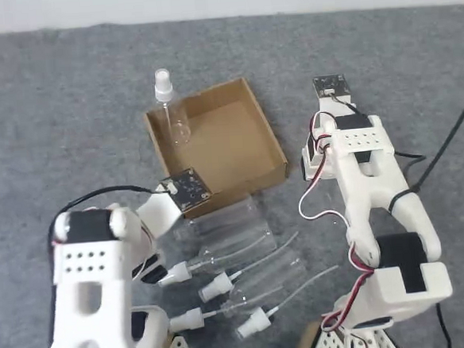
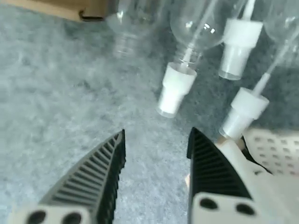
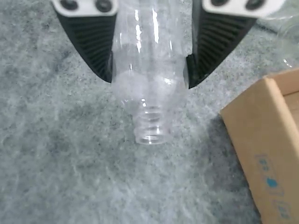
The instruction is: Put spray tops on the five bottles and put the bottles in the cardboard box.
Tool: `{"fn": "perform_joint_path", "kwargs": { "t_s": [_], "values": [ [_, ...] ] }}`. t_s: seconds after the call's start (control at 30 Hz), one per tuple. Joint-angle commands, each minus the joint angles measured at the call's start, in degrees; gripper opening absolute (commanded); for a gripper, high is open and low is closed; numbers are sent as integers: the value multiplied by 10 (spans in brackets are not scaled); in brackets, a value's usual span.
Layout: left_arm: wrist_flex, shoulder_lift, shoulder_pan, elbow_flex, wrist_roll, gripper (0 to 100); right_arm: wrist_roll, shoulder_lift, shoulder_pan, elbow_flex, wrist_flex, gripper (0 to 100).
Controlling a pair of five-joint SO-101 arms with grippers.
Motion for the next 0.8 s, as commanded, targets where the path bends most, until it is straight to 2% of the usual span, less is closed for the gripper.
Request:
{"fn": "perform_joint_path", "kwargs": {
  "t_s": [0.0,0.17,0.4,0.6,0.77],
  "values": [
    [-85,38,18,33,-9,203,-6,-37,8,-7,-8,41],
    [-124,39,87,102,-6,200,-6,-37,8,-7,-8,41],
    [-226,39,141,188,56,200,-6,-37,8,-7,-9,42],
    [-260,41,141,209,69,193,-6,-37,8,-7,-9,42],
    [-259,43,141,209,69,133,-6,-37,8,-7,-9,42]
  ]
}}
